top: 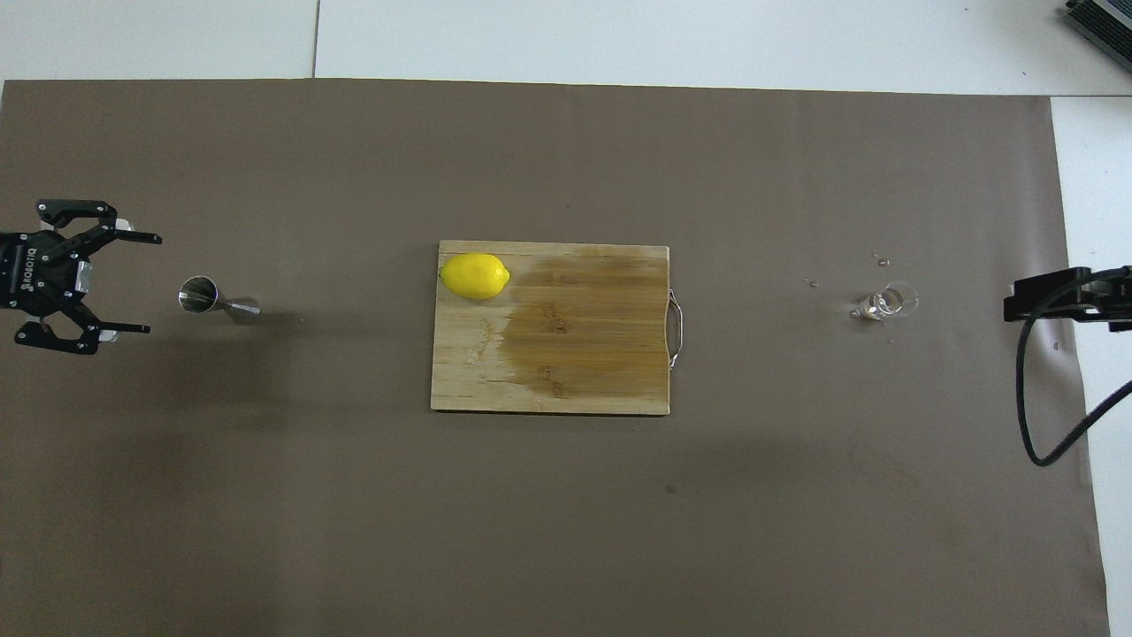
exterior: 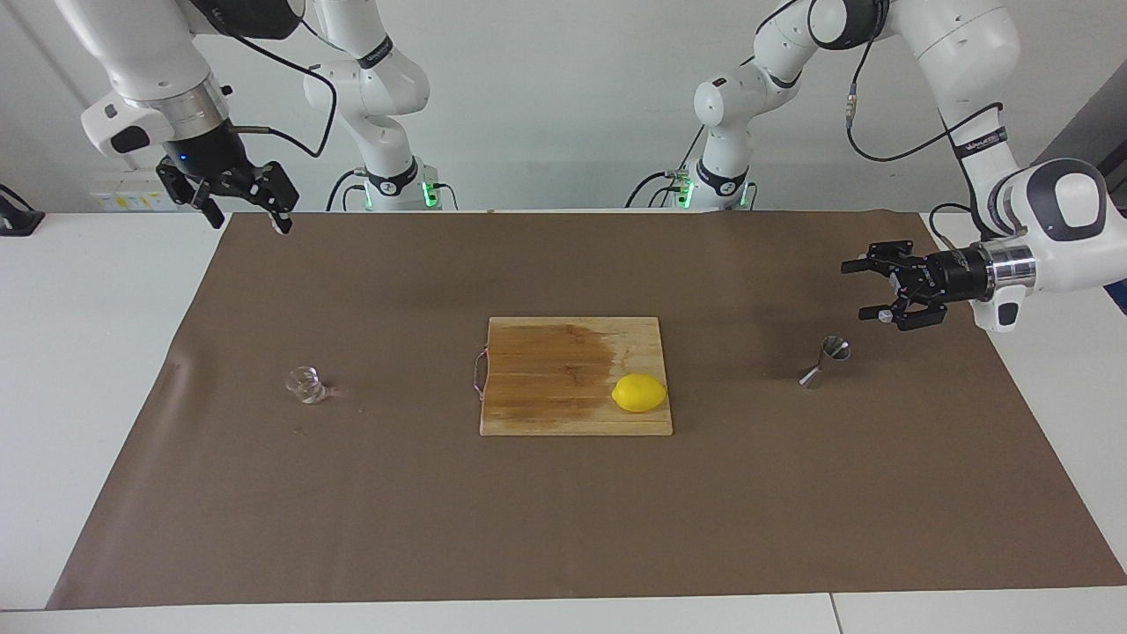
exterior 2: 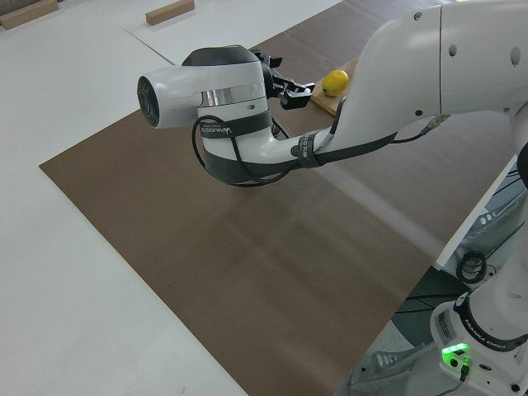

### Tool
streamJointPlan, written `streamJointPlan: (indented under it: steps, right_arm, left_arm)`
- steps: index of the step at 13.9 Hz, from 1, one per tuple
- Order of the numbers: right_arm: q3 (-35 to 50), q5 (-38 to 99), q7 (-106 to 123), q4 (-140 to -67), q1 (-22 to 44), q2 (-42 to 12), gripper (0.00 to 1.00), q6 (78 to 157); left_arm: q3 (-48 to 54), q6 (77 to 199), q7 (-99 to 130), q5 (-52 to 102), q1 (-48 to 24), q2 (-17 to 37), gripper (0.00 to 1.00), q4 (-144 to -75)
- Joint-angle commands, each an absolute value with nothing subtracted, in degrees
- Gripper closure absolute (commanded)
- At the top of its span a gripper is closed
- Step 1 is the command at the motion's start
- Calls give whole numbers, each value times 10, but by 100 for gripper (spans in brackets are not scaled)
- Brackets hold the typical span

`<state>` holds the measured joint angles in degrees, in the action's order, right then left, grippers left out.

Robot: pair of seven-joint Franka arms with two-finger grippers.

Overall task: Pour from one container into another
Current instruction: 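Move the left gripper onto the metal cup and close around it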

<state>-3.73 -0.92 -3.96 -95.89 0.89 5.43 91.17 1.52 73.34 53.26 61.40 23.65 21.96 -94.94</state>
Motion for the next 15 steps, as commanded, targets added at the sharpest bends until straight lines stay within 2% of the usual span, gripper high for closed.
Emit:
streamJointPlan:
  steps: [1, 8, 11, 15]
  right_arm:
    - [-42, 4, -31, -971, 11, 67, 0, 912]
    - [-42, 4, -31, -971, 11, 67, 0, 912]
    - [-42, 4, -31, -971, 11, 67, 0, 913]
    - [-42, 4, -31, -971, 11, 67, 0, 912]
  left_arm:
    - [19, 723, 573, 656, 248, 230, 0, -975]
    - [19, 730, 574, 693, 248, 243, 0, -998]
    - [23, 729, 570, 695, 250, 280, 0, -994]
    - [48, 724, 567, 696, 291, 322, 0, -973]
